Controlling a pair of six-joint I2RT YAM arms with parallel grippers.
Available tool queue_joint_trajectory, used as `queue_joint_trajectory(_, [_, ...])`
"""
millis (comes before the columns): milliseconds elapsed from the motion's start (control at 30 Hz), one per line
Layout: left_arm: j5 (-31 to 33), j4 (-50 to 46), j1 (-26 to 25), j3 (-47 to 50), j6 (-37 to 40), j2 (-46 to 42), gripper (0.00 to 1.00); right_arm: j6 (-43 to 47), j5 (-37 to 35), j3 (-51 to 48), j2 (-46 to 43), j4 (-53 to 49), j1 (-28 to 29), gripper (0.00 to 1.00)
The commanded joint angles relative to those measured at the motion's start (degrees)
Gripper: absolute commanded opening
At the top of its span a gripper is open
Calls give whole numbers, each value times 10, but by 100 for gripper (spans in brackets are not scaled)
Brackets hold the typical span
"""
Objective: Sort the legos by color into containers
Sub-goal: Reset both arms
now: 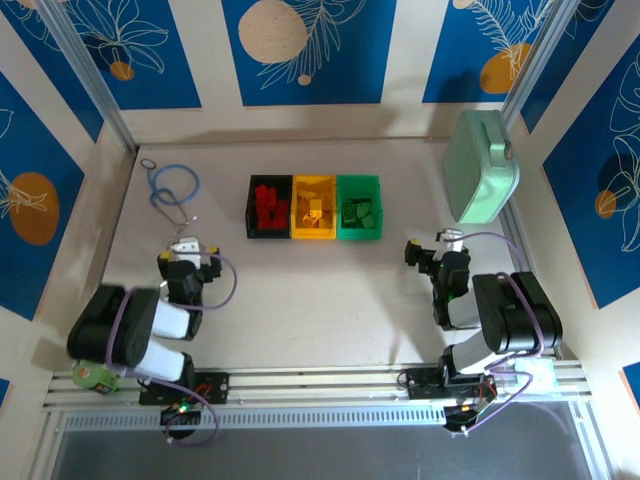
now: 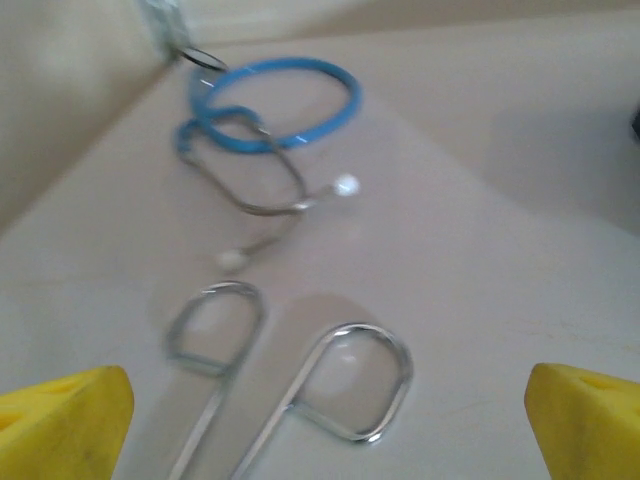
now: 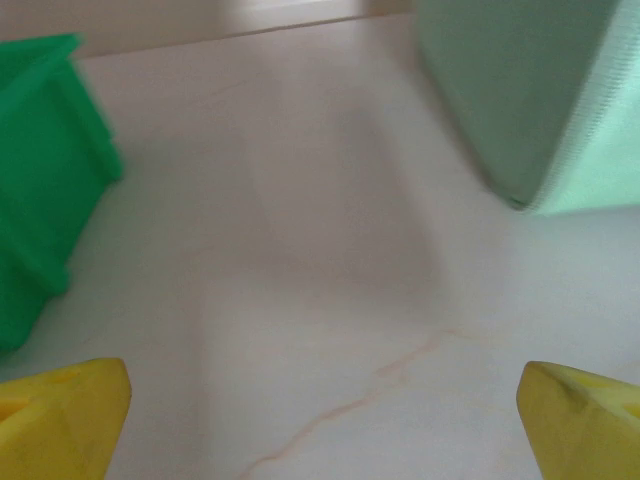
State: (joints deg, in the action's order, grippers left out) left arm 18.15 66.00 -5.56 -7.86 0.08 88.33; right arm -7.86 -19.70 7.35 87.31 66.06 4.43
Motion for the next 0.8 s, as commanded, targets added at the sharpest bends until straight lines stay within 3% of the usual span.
queue_joint_trajectory(0, [-118,45,12,-56,20,21,100,87,19,31,33,106,44,99])
queue_joint_trajectory(67, [-108,-19,14,-76,11,10,100,76,-9,50,30,76,42,99])
queue_joint_trajectory(200, [-139,-115,16,-135,24,16,100,-14,31,154,-2,-173,-35,99])
queue_joint_trajectory(767, [-139,-119,16,-134,24,13,100,-2,12,151,0,-170,-19,99])
